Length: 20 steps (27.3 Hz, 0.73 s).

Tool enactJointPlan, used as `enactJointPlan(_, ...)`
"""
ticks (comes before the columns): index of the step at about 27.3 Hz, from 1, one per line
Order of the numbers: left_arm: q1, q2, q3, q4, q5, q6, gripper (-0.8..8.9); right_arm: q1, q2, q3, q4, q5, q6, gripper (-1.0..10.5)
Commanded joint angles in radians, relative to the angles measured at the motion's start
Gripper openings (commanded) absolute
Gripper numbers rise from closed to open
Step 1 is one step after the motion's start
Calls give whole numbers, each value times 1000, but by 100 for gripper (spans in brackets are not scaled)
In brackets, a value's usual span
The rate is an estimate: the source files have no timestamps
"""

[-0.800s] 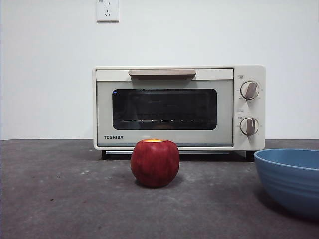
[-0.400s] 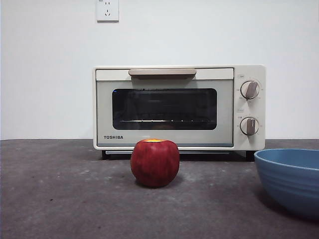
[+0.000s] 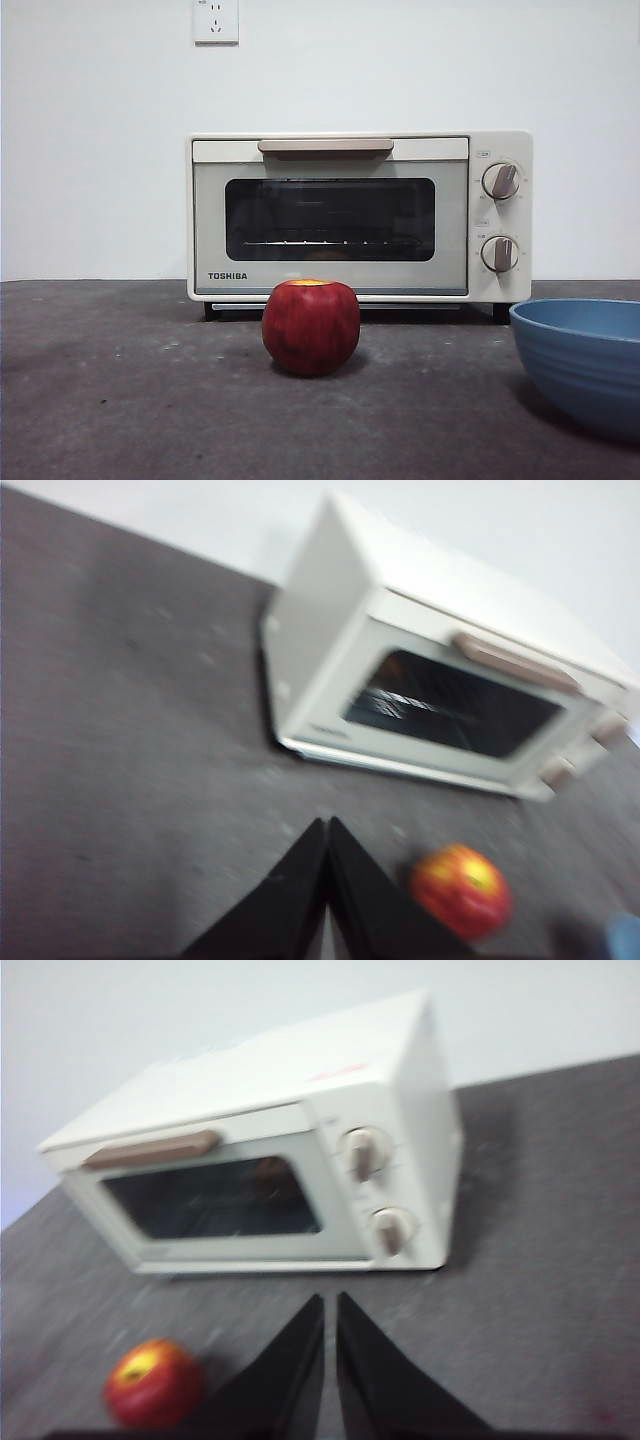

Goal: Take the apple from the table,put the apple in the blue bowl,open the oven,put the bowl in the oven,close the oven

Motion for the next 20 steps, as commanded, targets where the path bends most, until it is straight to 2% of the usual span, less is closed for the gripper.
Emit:
enactJointPlan(1,1,85,103,-63,83,75,7,11,103,120,-126,-71,-107,3)
enactJointPlan(5,0,192,220,-193,185,153,7,48,247,278,-331,-135,-230,3)
enactJointPlan(9,-3,262,305,-328,232,236,7,112,359,405,-492,-139,-319,3)
enactJointPlan(12,-14,290,343,-396,243,264,7,163,413,459,-563,-138,-355,3)
enactJointPlan(15,-31,301,366,-436,243,288,7,208,443,476,-565,-138,-356,9)
enactJointPlan(17,-38,301,370,-438,243,288,7,229,451,476,-559,-138,-356,82)
enactJointPlan(20,-40,299,371,-439,243,288,7,259,464,476,-554,-140,-326,317)
